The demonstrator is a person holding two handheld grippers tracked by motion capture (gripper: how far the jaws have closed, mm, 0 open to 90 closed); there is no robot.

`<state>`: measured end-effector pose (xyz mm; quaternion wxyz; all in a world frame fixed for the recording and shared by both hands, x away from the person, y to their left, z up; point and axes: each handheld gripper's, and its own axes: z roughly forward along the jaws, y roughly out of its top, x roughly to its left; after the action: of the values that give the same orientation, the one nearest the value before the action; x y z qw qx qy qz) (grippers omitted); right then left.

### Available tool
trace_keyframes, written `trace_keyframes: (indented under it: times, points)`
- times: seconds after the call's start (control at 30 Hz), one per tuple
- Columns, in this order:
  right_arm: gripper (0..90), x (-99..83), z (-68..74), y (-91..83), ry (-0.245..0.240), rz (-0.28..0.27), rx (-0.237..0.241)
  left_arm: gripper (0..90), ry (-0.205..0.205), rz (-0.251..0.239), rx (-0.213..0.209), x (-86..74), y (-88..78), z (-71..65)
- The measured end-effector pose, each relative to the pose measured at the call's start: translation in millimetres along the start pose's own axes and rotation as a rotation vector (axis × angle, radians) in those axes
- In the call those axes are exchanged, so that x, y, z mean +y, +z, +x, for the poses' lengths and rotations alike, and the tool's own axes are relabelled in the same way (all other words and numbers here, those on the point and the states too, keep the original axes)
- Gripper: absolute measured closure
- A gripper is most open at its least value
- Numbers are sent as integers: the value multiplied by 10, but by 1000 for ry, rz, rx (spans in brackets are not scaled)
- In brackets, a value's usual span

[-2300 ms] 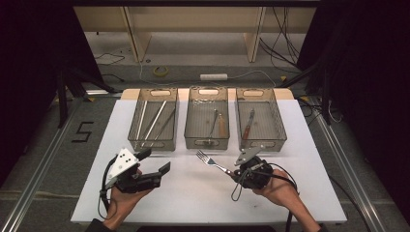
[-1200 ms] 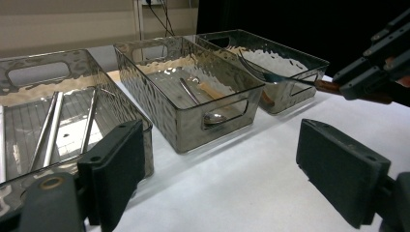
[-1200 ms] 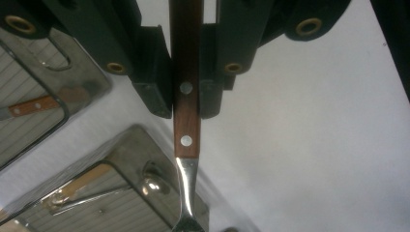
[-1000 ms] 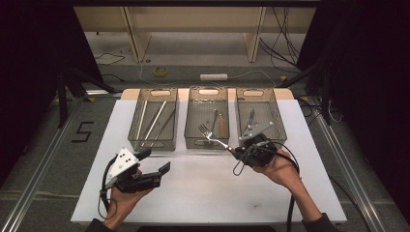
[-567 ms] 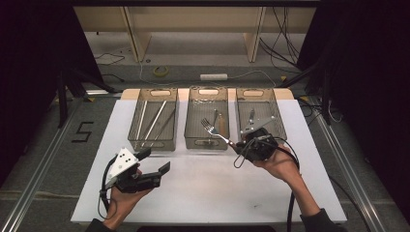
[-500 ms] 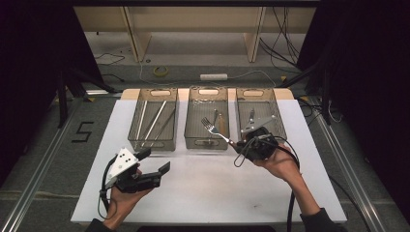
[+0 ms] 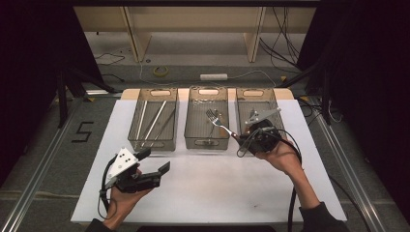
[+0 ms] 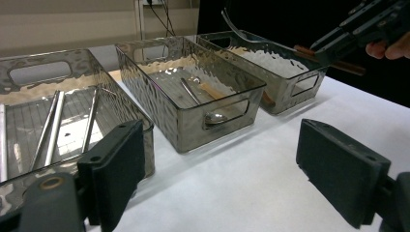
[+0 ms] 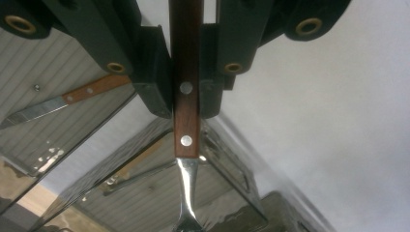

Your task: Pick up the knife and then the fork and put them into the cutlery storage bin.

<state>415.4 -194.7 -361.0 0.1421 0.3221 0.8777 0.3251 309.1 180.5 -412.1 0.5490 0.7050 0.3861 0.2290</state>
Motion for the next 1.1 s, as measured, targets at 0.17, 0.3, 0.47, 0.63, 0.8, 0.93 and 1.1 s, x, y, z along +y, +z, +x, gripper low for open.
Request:
trace_keyframes:
  times: [0.17,0.3,0.47,0.63,0.8,0.93,1.1]
  points:
    - [773,63,-110,11,28,-6,-15,174,0,0,0,1,-1,1]
    - [773,106,-224,35,56,-2,-34,174,3,-1,0,0,-3,3]
    - [773,145,-367,79,92,12,-64,174,4,0,0,1,-3,2]
    - [772,179,-514,124,136,18,-92,174,4,-1,1,1,-3,2]
    - [773,187,-661,157,176,23,-119,174,-1,0,1,0,-6,3]
    - [772,188,-755,174,208,28,-139,174,3,-1,1,0,-4,2]
    - [772,183,-842,202,237,36,-160,174,2,-1,1,0,-4,2]
